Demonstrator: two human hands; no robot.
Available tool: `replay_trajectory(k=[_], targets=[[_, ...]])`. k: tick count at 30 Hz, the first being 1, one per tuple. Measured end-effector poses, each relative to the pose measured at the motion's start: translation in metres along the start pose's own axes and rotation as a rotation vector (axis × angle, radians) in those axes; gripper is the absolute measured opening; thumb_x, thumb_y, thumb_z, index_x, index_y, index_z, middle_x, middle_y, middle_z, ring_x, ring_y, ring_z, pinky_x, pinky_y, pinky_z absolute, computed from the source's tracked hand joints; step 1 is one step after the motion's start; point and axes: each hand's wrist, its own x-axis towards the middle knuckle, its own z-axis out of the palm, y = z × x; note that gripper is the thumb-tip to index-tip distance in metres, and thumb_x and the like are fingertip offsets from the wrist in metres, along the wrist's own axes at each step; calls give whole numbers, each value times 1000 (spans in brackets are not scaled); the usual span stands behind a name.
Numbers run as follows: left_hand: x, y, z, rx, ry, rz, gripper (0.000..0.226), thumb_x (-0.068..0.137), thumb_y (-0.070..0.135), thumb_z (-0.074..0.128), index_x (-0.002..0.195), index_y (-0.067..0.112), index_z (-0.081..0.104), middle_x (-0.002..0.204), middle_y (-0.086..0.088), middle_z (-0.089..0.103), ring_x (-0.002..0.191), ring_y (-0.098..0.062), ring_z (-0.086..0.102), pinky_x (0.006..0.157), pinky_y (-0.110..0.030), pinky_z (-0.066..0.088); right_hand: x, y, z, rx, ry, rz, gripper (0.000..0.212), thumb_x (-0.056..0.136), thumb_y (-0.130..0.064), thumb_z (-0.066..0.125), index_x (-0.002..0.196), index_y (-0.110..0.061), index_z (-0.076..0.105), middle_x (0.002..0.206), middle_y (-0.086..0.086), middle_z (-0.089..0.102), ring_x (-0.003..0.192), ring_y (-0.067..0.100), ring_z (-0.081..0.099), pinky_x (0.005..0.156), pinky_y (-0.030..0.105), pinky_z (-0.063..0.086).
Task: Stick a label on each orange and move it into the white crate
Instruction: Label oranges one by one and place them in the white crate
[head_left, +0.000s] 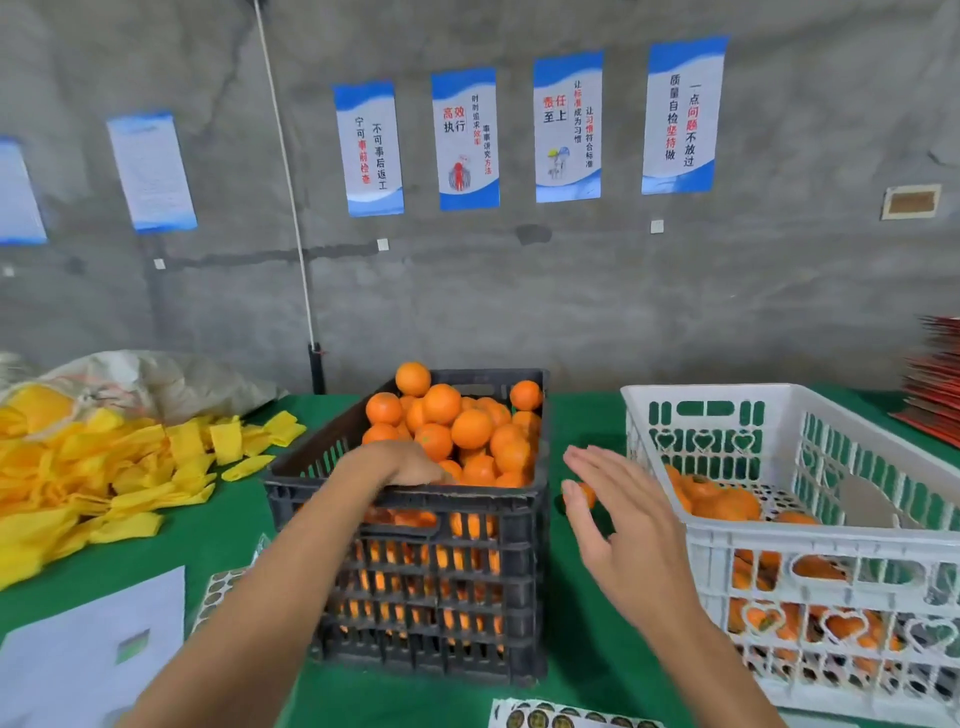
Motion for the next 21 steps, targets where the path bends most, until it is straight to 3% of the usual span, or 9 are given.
replay_trajectory(k=[3, 7, 10, 12, 13, 17, 19, 21], targets=[[14, -5, -9, 116, -280, 25, 48, 92, 42, 64, 126, 8, 69, 101, -7, 71, 86, -28, 68, 88, -44, 59, -2, -7, 10, 48, -28, 25, 34, 99, -28, 61, 130, -17, 71, 133, -9, 66, 130, 11, 57, 111, 39, 46], [29, -3, -4, 169, -300, -31, 41, 94, 35, 64, 124, 8, 69, 102, -14, 73, 74, -25, 66, 76, -36, 56, -5, -10, 13, 87, -35, 59, 33, 100, -27, 59, 129, -18, 71, 133, -10, 66, 130, 9, 56, 112, 37, 45], [33, -4, 2, 155, -226, 42, 29, 101, 28, 56, 116, 4, 62, 122, -28, 64, 83, -35, 60, 76, -36, 46, -8, -10, 12, 102, -41, 97, 29, 102, -21, 62, 128, -17, 71, 132, -10, 66, 129, 9, 56, 111, 40, 46], [29, 0, 5, 170, -67, 119, 15, 100, 26, 56, 97, 12, 54, 99, -18, 54, 76, -28, 48, 69, -34, 33, -10, -9, 11, 118, -40, 121, 28, 100, -17, 65, 128, -16, 71, 131, -10, 67, 129, 10, 57, 109, 44, 47], [26, 3, 5, 154, 35, 152, 19, 96, 30, 60, 92, 17, 48, 91, -8, 47, 73, -22, 42, 65, -32, 30, -11, -10, 10, 125, -39, 129, 29, 100, -17, 65, 128, -17, 71, 131, -10, 67, 129, 9, 57, 109, 44, 47], [-5, 17, 4, 176, 721, 282, 57, 74, 63, 73, 112, 26, 50, 106, 1, 62, 94, -26, 62, 70, -39, 51, -11, -12, 3, 103, -67, 106, 31, 102, -23, 61, 131, -18, 69, 133, -11, 65, 129, 7, 55, 109, 45, 47], [-25, 27, 10, -25, 905, 412, 58, 71, 67, 71, 106, 29, 46, 98, 6, 61, 86, -22, 63, 66, -41, 54, -5, -14, -2, 86, -115, 108, 39, 103, -35, 55, 140, -22, 62, 140, -12, 61, 133, 4, 51, 113, 41, 43], [-45, 39, 27, -178, 1000, 558, 56, 70, 68, 70, 103, 32, 42, 90, 13, 56, 79, -14, 60, 60, -39, 53, 2, -18, -6, 131, -203, 161, 54, 104, -53, 43, 153, -32, 43, 153, -17, 47, 142, -1, 39, 118, 31, 35]])
